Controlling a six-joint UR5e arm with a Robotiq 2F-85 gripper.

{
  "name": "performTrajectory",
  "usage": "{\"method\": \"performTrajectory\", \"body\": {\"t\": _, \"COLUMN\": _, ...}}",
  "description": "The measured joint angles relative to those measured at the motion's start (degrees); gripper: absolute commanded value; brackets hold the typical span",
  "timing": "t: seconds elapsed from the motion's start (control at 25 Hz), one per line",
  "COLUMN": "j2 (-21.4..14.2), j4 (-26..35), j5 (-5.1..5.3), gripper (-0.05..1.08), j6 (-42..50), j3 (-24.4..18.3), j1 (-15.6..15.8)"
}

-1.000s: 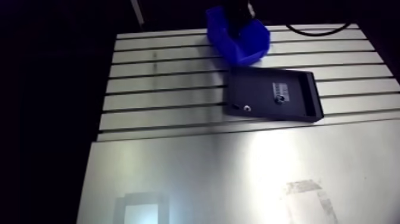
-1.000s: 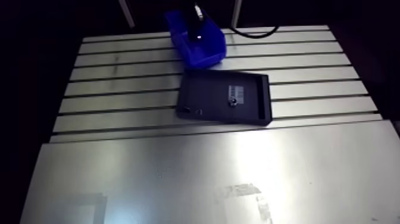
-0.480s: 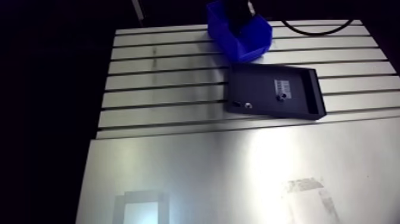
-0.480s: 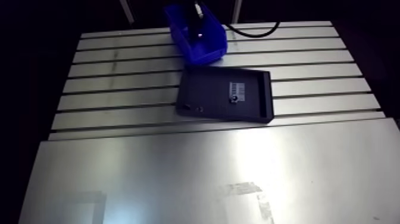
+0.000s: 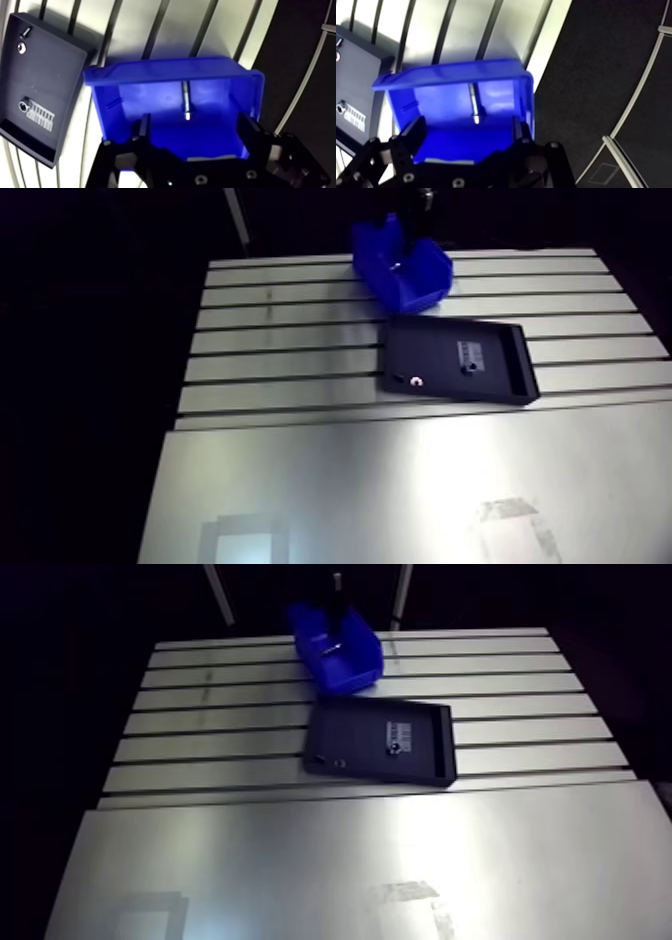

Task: Pick up the M10 bolt from the tray and put it into the blue bin.

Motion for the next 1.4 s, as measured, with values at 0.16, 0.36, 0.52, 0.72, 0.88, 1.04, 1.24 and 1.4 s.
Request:
{"method": "performTrajectory", "body": {"t": 0.16, "j2": -3.0, "j4": 1.7, "j5": -0.05, "gripper": 0.01, "j6": 0.1, "j3": -0.1, "j1": 0.1}}
{"method": "performTrajectory", "body": {"t": 0.36, "j2": -7.0, "j4": 4.7, "j5": -0.37, "gripper": 0.01, "j6": 1.5, "j3": -0.3, "j1": 0.0}}
{"method": "performTrajectory", "body": {"t": 0.52, "j2": -10.6, "j4": 8.3, "j5": -1.32, "gripper": 0.01, "j6": 7.1, "j3": -0.2, "j1": 0.0}}
{"method": "performTrajectory", "body": {"t": 0.72, "j2": -14.8, "j4": 12.4, "j5": -3.95, "gripper": 0.01, "j6": 23.0, "j3": -0.2, "j1": 0.1}}
{"method": "performTrajectory", "body": {"t": 0.88, "j2": -18.1, "j4": 16.0, "j5": -5.86, "gripper": 0.01, "j6": 36.8, "j3": -0.5, "j1": 0.1}}
{"method": "performTrajectory", "body": {"t": 1.04, "j2": -21.0, "j4": 20.3, "j5": -5.87, "gripper": 0.01, "j6": 49.5, "j3": -1.2, "j1": 0.1}}
{"method": "performTrajectory", "body": {"t": 1.24, "j2": -23.9, "j4": 24.2, "j5": -3.98, "gripper": 0.01, "j6": 66.2, "j3": -1.7, "j1": -0.3}}
{"method": "performTrajectory", "body": {"t": 1.4, "j2": -25.5, "j4": 26.7, "j5": -2.23, "gripper": 0.01, "j6": 78.7, "j3": -1.0, "j1": -1.0}}
